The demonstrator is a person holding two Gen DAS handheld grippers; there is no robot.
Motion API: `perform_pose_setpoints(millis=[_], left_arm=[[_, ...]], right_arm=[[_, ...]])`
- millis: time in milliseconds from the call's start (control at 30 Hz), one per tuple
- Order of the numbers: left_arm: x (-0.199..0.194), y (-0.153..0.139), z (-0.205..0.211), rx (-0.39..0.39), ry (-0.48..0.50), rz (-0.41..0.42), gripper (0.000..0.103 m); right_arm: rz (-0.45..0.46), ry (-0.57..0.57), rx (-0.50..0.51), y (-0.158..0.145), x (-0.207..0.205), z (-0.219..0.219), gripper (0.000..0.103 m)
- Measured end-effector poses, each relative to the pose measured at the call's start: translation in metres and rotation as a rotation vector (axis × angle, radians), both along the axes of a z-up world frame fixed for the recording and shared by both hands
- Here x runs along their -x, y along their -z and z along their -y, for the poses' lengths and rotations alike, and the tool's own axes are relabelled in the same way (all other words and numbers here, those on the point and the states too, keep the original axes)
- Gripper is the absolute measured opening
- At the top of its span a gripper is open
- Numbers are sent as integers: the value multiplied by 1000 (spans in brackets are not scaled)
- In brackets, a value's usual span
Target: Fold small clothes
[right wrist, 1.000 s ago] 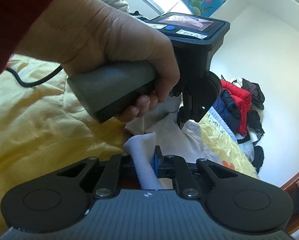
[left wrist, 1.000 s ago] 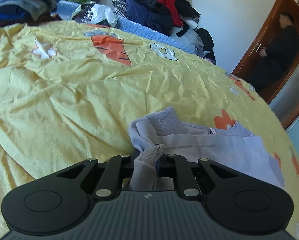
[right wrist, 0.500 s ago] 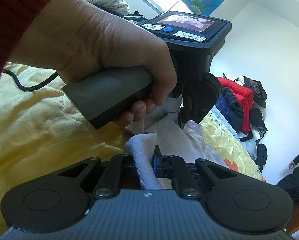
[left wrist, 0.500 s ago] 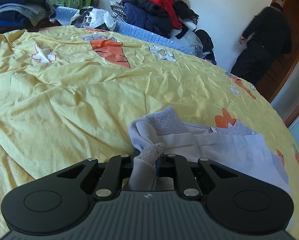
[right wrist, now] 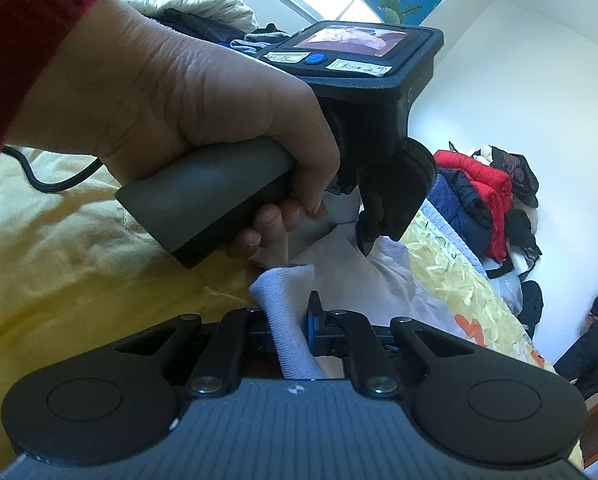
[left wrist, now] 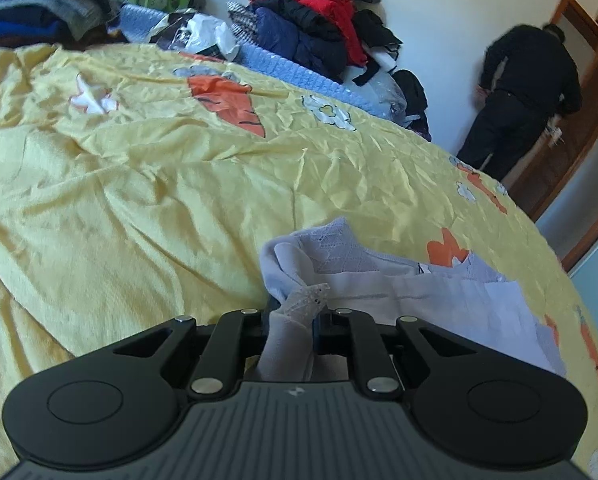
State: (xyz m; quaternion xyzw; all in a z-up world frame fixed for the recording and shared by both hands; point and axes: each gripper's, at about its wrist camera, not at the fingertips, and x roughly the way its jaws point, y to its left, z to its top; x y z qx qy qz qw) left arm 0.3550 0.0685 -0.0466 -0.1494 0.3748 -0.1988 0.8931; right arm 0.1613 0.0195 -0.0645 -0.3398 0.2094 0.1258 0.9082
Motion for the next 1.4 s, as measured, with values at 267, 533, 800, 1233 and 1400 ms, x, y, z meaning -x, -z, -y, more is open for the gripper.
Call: perform_pose_setpoints(millis=[267,533,800,1233,1400], left_arm=[[3,-9,14,-84,-22,8,11],[3,-29,24,-146,-55,-28,10],[10,-59,43,-174,-111,-6,10],[23,-91,112,-240,-97,50,10],[29,-93,151,-275,-51,77,10]], right_arm=[[1,5,-82,-7,-2,13,9],[5,43,-287,-26,5,44,7],[46,104,-458,-52,17,91,6],[82,214,-577,-62,39,150,5],[81,268,-612,-60,42,179,5]])
